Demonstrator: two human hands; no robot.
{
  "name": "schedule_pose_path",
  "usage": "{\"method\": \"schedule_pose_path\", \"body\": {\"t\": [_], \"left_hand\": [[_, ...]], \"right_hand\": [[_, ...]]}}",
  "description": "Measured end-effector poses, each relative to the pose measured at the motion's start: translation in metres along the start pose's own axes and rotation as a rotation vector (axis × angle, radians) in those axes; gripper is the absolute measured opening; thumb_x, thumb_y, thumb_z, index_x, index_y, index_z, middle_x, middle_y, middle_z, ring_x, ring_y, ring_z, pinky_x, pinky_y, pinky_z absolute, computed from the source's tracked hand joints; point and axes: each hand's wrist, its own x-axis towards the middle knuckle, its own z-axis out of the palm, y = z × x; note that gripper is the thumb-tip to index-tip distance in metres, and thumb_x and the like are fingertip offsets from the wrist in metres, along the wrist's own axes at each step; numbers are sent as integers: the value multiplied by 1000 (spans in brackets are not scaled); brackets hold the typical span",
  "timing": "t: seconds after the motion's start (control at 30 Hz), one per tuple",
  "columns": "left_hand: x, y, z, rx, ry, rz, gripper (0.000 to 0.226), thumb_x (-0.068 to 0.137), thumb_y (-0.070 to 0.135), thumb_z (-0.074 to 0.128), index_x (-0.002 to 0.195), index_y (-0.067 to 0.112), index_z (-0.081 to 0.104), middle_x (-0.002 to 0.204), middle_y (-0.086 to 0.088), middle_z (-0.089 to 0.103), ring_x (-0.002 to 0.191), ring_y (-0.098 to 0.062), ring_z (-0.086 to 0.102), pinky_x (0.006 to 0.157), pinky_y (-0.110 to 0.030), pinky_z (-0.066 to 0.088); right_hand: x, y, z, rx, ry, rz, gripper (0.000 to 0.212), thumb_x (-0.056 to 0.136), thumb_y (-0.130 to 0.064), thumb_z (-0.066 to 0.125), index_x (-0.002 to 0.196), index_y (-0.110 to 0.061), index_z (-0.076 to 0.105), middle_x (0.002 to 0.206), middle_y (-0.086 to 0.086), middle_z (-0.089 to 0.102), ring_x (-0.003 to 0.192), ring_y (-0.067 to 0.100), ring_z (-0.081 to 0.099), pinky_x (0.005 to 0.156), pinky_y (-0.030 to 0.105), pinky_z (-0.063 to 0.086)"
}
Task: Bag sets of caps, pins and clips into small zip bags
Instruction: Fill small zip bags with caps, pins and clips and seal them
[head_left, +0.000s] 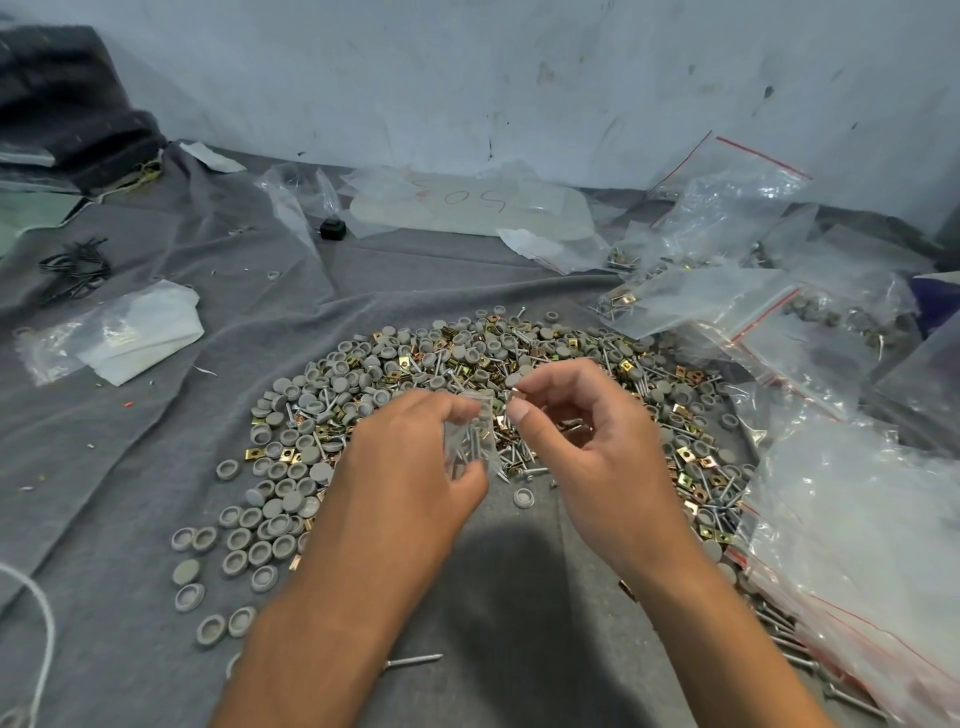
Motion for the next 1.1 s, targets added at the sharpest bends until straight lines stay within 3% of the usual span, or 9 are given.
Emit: {"method": "schedule_pose_path", "body": {"t": [0.13, 0.23, 0.3, 0.4, 0.5, 0.6, 0.87, 0.97, 1.1], "left_hand": [[-1, 0, 0, -2, -11, 12, 44, 78, 29, 80, 119, 35, 67, 91, 27, 49, 77, 16, 44, 72, 1, 32], [-2, 0, -1, -19, -2, 16, 45, 78, 29, 81, 120, 35, 66, 90, 29, 49, 78, 19, 44, 76, 4, 31], [-3, 0, -2, -24, 2, 13, 45, 80, 29, 80, 122, 35, 65, 97, 28, 53, 78, 18, 45, 75, 1, 33], [-3, 0, -1, -26, 3, 11, 45, 81, 30, 78, 123, 37, 64, 109, 26, 57, 80, 17, 45, 76, -4, 33], [-3, 0, -1, -28, -6, 5, 44, 82, 31, 77, 124, 36, 64, 104, 27, 53, 79, 16, 44, 74, -3, 33], [-2, 0, -1, -25, -14, 2, 43, 83, 31, 76, 124, 36, 64, 101, 28, 50, 78, 16, 43, 73, -4, 33], [-3, 0, 0, -13, -20, -3, 43, 84, 32, 75, 126, 37, 62, 101, 28, 50, 79, 15, 43, 76, -8, 32], [-3, 1, -1, -10, -19, 0, 44, 85, 33, 74, 127, 37, 61, 105, 27, 51, 80, 16, 42, 81, -10, 34], [-3, 1, -1, -8, -20, 0, 45, 84, 33, 75, 127, 37, 61, 103, 28, 50, 79, 17, 43, 75, -6, 32]], "right_hand": [[-1, 2, 1, -254, -58, -108, 9, 91, -27, 74, 100, -28, 72, 90, -18, 69, 85, 4, 65, 71, 11, 45], [7, 6, -18, -202, 54, -19, 5, 93, -29, 70, 95, -34, 70, 89, -19, 69, 82, 3, 66, 67, 15, 51], [13, 13, -34, -302, 122, 32, 7, 94, -30, 70, 91, -36, 69, 86, -17, 69, 78, -1, 64, 63, 11, 49], [15, 30, -48, -523, 27, 179, 8, 94, -30, 71, 92, -36, 67, 85, -16, 67, 66, -1, 61, 51, 10, 46], [14, 40, -46, -722, -160, 311, 11, 93, -38, 71, 103, -36, 68, 98, -16, 66, 75, 4, 61, 69, 31, 57], [17, 42, -42, -872, -274, 300, 22, 90, -43, 73, 111, -36, 68, 104, -14, 64, 92, 9, 58, 81, 34, 52], [16, 42, -39, -813, -308, 321, 8, 92, -32, 73, 98, -32, 67, 90, -16, 63, 88, 8, 58, 80, 37, 53], [15, 44, -41, -774, -290, 321, 9, 92, -28, 73, 96, -32, 66, 89, -16, 63, 83, 0, 56, 71, 28, 49], [15, 46, -42, -724, -239, 298, 15, 91, -25, 74, 92, -34, 63, 86, -18, 62, 75, -6, 54, 58, 15, 35]]}}
